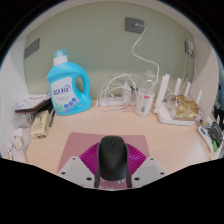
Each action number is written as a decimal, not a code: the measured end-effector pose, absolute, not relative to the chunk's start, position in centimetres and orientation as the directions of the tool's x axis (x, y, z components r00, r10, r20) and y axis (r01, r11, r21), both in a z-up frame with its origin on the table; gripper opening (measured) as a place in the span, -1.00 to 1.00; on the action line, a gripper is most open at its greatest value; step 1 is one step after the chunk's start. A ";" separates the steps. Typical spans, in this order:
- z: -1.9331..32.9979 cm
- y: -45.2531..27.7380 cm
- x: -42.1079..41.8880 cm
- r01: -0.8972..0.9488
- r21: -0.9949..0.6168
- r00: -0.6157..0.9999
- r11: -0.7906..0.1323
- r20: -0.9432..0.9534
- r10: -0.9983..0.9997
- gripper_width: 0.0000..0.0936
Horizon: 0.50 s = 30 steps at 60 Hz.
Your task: Arrange mouse
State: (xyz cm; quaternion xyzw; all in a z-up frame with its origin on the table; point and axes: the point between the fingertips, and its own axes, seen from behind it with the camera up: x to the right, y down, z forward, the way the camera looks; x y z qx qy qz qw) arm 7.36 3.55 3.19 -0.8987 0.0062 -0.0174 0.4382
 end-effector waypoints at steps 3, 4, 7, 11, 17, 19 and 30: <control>1.6 3.4 7.2 0.009 -0.773 0.999 -0.634 0.039 -0.033 -0.24; 1.0 3.4 7.2 0.009 -0.770 0.999 -0.638 0.039 -0.033 -0.23; -0.1 3.3 6.8 0.012 -0.759 0.998 -0.651 0.046 -0.035 -0.13; -0.9 3.2 6.2 0.007 -0.748 0.999 -0.664 0.033 -0.027 -0.04; -1.1 2.6 6.4 -0.002 -0.729 0.999 -0.685 0.027 -0.031 0.28; -0.5 2.5 6.5 0.003 -0.733 0.999 -0.680 0.036 -0.034 0.62; 4.6 -0.3 6.6 -0.002 -0.770 0.996 -0.638 0.053 -0.068 0.82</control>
